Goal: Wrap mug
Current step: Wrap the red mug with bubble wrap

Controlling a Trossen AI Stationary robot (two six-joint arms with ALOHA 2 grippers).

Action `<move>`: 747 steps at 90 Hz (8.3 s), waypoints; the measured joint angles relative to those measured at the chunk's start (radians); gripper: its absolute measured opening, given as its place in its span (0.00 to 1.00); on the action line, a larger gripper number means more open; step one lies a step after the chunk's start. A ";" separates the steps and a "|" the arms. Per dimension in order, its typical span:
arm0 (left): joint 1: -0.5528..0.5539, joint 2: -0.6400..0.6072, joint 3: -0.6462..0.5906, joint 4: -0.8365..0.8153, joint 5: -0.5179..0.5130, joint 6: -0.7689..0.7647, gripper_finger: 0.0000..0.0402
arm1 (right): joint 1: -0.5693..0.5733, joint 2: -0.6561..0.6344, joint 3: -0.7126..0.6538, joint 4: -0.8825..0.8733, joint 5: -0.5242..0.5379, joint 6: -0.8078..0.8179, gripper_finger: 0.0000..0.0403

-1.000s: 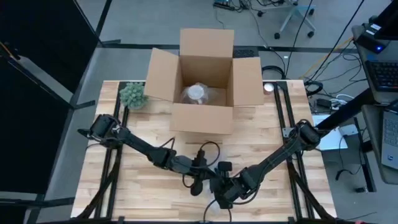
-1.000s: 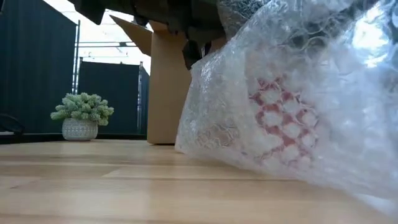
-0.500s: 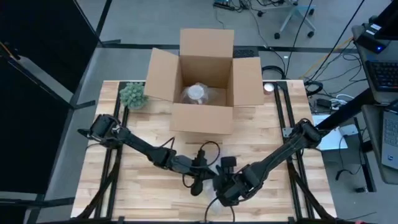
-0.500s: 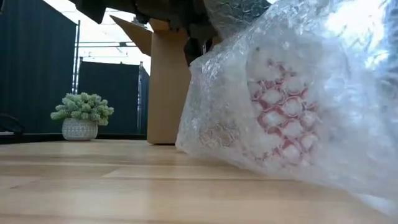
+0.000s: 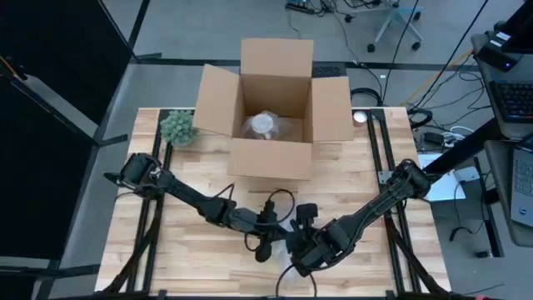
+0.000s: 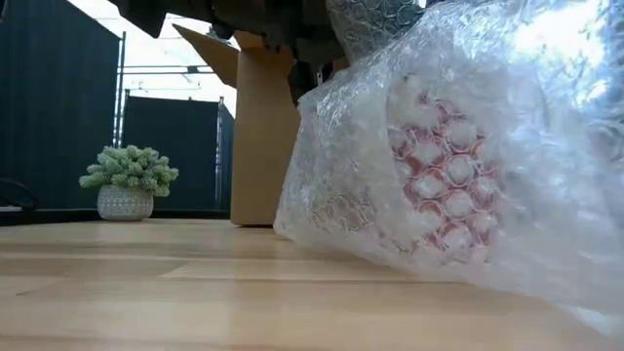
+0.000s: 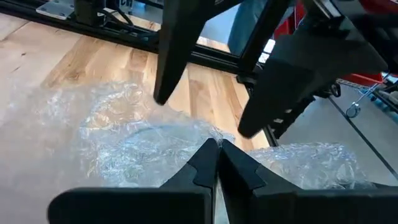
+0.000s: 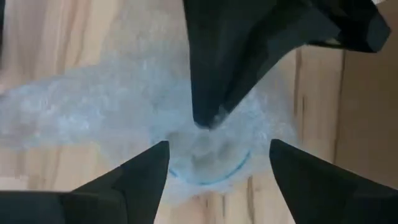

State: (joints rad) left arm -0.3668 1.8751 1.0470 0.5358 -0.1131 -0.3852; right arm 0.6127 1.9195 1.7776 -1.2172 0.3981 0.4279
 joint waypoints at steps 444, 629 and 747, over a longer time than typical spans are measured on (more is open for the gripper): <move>0.065 -0.014 0.004 -0.074 0.011 0.088 0.00 | 0.023 0.077 -0.281 0.458 -0.003 0.196 0.65; 0.031 0.075 0.006 -0.028 0.030 0.051 0.00 | 0.001 0.211 -0.109 0.225 -0.093 0.191 0.65; 0.039 0.104 0.005 -0.011 0.028 0.051 0.00 | -0.086 0.009 -0.238 0.095 0.041 0.322 0.65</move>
State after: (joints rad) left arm -0.3279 1.9793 1.0519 0.5251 -0.0853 -0.3340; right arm 0.5268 1.9285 1.5394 -1.1221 0.4390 0.7499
